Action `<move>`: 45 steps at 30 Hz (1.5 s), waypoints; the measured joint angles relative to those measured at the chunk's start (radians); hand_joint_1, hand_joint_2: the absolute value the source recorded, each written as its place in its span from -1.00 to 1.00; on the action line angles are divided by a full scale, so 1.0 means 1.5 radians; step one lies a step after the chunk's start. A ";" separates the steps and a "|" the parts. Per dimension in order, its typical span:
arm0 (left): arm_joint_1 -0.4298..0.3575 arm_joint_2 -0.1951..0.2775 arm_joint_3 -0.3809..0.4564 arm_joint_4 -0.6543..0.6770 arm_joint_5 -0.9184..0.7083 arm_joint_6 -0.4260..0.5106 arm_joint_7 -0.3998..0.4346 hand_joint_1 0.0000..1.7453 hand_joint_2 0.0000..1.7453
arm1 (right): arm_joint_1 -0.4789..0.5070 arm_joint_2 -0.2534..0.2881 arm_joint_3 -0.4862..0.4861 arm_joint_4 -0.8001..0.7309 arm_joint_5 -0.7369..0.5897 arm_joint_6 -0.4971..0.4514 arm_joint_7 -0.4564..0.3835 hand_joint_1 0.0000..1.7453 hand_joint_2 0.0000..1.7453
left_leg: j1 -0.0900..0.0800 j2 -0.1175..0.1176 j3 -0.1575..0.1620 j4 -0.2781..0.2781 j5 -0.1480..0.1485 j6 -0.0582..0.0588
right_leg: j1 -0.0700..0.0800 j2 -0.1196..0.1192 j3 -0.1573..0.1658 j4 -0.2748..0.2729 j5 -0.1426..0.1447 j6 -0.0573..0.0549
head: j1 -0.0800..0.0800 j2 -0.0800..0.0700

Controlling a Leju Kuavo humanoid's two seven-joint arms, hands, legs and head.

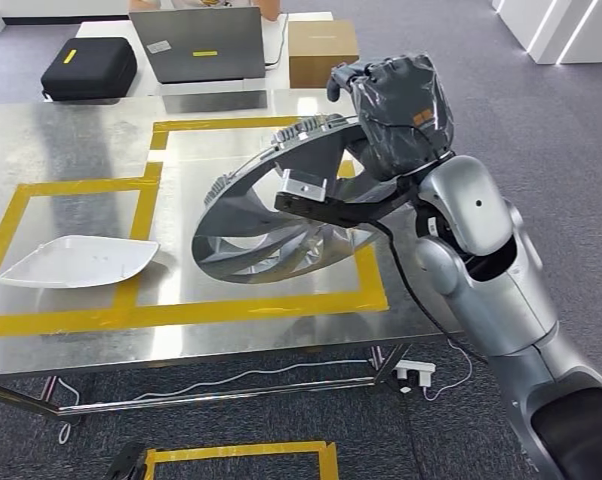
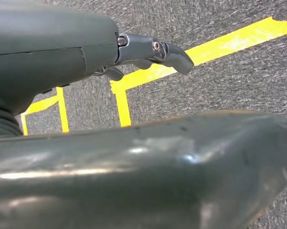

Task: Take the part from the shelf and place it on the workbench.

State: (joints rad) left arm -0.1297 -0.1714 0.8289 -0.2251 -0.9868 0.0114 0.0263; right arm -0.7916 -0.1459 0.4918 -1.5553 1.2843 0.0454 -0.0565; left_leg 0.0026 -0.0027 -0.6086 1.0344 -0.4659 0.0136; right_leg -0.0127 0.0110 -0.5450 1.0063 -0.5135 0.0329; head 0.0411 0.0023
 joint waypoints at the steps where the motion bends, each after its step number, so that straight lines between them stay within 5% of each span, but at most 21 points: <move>1: 0.000 0.000 0.000 0.000 0.000 0.000 0.000 -1.00 -1.00 | 0.000 0.000 0.000 0.000 0.000 0.000 0.000 1.00 1.00 | 0.000 0.000 0.000 0.000 0.000 0.000 | 0.000 0.000 0.000 0.000 0.000 0.000 | 0.000 0.000; 22: 0.000 0.000 0.002 0.000 -0.013 0.010 -0.012 -1.00 -1.00 | 0.006 0.001 0.000 0.000 -0.001 -0.001 -0.002 1.00 1.00 | 0.000 0.000 0.000 0.000 0.000 0.000 | 0.000 0.000 0.000 0.000 0.000 0.000 | 0.000 0.000; 26: 0.000 0.000 0.005 0.000 -0.016 0.013 -0.013 -1.00 1.00 | 0.009 0.001 0.001 0.000 -0.001 -0.001 -0.004 -1.00 1.00 | 0.000 0.000 0.000 0.000 0.000 0.000 | 0.000 0.000 0.000 0.000 0.000 0.000 | 0.000 0.000; 45: 0.001 0.000 0.023 0.000 -0.018 0.019 -0.014 -1.00 1.00 | 0.020 0.001 0.003 0.000 -0.002 -0.002 -0.006 -1.00 1.00 | 0.000 0.000 0.000 0.000 0.000 0.000 | 0.000 0.000 0.000 0.000 0.000 0.000 | 0.000 0.000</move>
State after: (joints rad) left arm -0.1286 -0.1713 0.8635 -0.2251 -1.0143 0.0392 0.0046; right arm -0.7612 -0.1450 0.4965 -1.5553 1.2818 0.0424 -0.0648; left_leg 0.0027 -0.0026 -0.6086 1.0345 -0.4659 0.0136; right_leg -0.0125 0.0111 -0.5455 1.0063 -0.5135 0.0328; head 0.0409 0.0023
